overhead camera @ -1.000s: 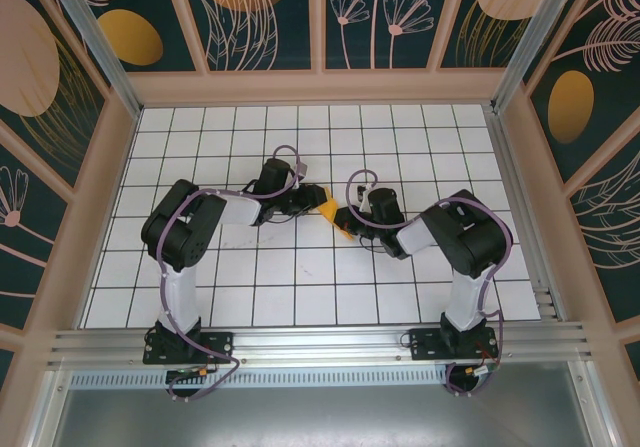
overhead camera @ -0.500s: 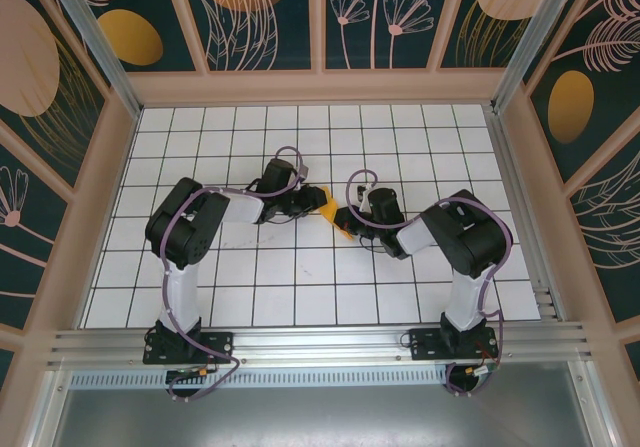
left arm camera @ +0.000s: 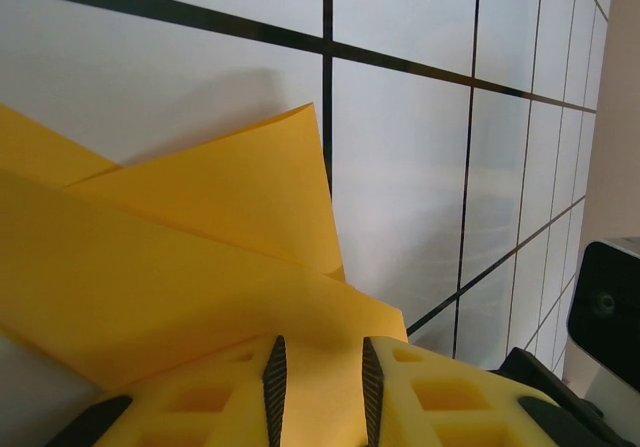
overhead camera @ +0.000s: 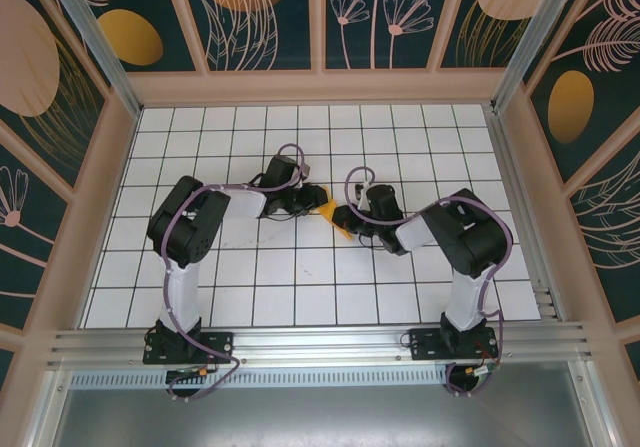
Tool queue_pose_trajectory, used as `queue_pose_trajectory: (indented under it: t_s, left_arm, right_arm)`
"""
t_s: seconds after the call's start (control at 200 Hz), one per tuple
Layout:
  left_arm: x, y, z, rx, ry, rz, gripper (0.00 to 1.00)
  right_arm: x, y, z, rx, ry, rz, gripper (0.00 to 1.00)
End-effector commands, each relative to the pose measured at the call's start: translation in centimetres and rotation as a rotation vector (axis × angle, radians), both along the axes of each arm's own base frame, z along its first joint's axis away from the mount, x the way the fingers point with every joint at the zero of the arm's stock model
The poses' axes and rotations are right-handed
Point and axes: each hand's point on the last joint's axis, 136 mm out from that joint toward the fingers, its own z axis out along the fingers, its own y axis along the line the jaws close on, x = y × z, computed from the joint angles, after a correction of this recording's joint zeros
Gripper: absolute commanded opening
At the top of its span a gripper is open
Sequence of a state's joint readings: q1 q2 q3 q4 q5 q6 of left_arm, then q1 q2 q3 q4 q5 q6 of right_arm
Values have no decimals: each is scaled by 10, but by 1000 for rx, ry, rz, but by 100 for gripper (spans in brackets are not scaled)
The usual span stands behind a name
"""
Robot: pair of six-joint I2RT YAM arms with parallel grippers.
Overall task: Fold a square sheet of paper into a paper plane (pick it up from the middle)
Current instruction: Fold the wing for the fifth time at the center of the table.
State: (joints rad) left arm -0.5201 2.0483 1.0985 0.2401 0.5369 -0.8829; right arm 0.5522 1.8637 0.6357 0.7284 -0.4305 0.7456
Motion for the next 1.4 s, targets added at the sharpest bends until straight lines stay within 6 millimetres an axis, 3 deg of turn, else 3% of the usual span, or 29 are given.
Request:
queue_pose_trajectory:
  t_s: [0.0, 0.065, 0.31, 0.716, 1.251, 1.396]
  left_arm:
    - [-6, 14, -37, 115, 53, 19, 30]
    - [-6, 15, -40, 124, 60, 23, 30]
    - [-8, 17, -42, 131, 68, 24, 30]
    - [-10, 17, -42, 131, 65, 16, 30]
    - [-8, 17, -43, 132, 62, 19, 30]
    - [-2, 9, -27, 90, 27, 5, 30]
  right_arm:
    - [-10, 3, -2, -38, 41, 70, 14]
    - [-3, -5, 2, -40, 41, 58, 16]
    - [-11, -8, 15, -39, 45, 103, 23]
    - [-14, -11, 15, -71, 58, 135, 22]
    - [-29, -25, -19, -99, 170, 117, 6]
    - [-32, -26, -23, -81, 194, 127, 4]
